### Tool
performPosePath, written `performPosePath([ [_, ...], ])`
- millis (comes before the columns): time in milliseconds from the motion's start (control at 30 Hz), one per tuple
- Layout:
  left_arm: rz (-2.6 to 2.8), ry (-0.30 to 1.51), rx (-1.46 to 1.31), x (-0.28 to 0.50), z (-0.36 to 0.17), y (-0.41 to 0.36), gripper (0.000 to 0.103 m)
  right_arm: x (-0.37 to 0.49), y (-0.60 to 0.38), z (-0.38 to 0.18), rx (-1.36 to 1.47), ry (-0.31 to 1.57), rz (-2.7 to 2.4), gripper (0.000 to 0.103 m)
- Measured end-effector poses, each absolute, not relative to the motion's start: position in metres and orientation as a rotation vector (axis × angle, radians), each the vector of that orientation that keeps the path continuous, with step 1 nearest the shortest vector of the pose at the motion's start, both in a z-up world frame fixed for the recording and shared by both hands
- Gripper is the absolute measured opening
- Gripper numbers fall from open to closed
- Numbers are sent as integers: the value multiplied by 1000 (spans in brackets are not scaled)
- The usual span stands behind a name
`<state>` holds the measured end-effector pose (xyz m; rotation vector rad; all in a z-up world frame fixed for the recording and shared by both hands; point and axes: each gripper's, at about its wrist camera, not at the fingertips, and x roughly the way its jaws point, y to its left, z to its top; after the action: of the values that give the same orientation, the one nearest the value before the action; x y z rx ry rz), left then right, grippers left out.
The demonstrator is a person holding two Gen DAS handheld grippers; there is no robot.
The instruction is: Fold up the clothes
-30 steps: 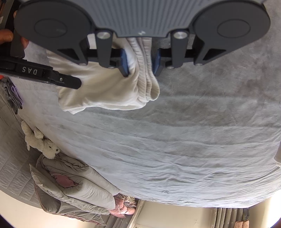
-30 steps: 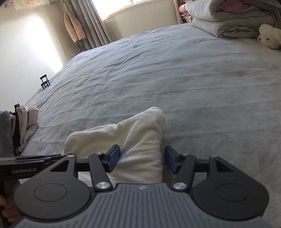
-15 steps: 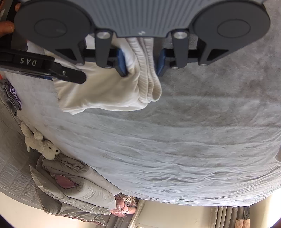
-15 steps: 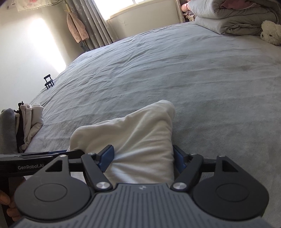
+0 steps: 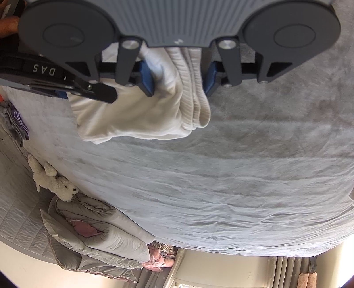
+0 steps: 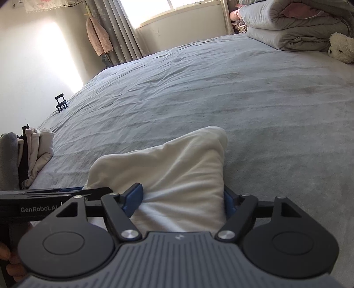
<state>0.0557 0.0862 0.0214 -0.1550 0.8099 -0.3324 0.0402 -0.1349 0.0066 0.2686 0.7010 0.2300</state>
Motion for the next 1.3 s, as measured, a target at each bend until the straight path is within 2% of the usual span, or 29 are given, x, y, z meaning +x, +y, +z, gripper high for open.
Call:
performPosePath([
  [33, -337, 809, -157, 55, 22, 86, 38, 40, -135, 6, 276, 699, 224, 74],
  [67, -340, 807, -157, 55, 23, 86, 34, 40, -136, 7, 283, 698, 216, 72],
  [100, -339, 802, -154, 54, 24, 86, 31, 40, -136, 8, 290, 698, 207, 66],
  [133, -339, 797, -153, 54, 25, 86, 26, 40, -137, 9, 296, 698, 202, 53],
  [167, -344, 795, -166, 54, 27, 87, 22, 39, -137, 11, 298, 695, 198, 45],
  [200, -348, 793, -178, 54, 29, 89, 21, 39, -137, 13, 296, 689, 193, 34],
  [233, -354, 791, -191, 53, 31, 90, 19, 38, -137, 15, 291, 681, 193, 26],
  [333, -369, 782, -219, 51, 36, 92, 18, 34, -135, 25, 257, 644, 202, 22],
  [567, -387, 765, -242, 47, 42, 93, 18, 24, -125, 48, 143, 552, 217, 21],
  [700, -378, 790, -215, 49, 36, 89, 19, 34, -129, 34, 169, 640, 186, 21],
  [767, -364, 802, -205, 53, 31, 89, 22, 40, -137, 22, 228, 698, 171, 25],
  [800, -358, 807, -203, 54, 29, 89, 23, 42, -140, 18, 254, 715, 167, 33],
  [833, -354, 812, -202, 56, 28, 90, 24, 43, -143, 17, 266, 717, 167, 37],
  [900, -352, 818, -211, 56, 27, 91, 25, 43, -146, 19, 276, 716, 173, 41],
  [1000, -350, 824, -215, 57, 26, 91, 30, 42, -149, 19, 305, 724, 175, 59],
  [1233, -342, 823, -202, 58, 23, 89, 35, 40, -150, 13, 347, 746, 204, 59],
  [1267, -340, 821, -199, 58, 23, 88, 36, 39, -148, 12, 343, 745, 214, 56],
  [1300, -339, 820, -196, 58, 23, 88, 36, 38, -146, 12, 329, 743, 218, 49],
])
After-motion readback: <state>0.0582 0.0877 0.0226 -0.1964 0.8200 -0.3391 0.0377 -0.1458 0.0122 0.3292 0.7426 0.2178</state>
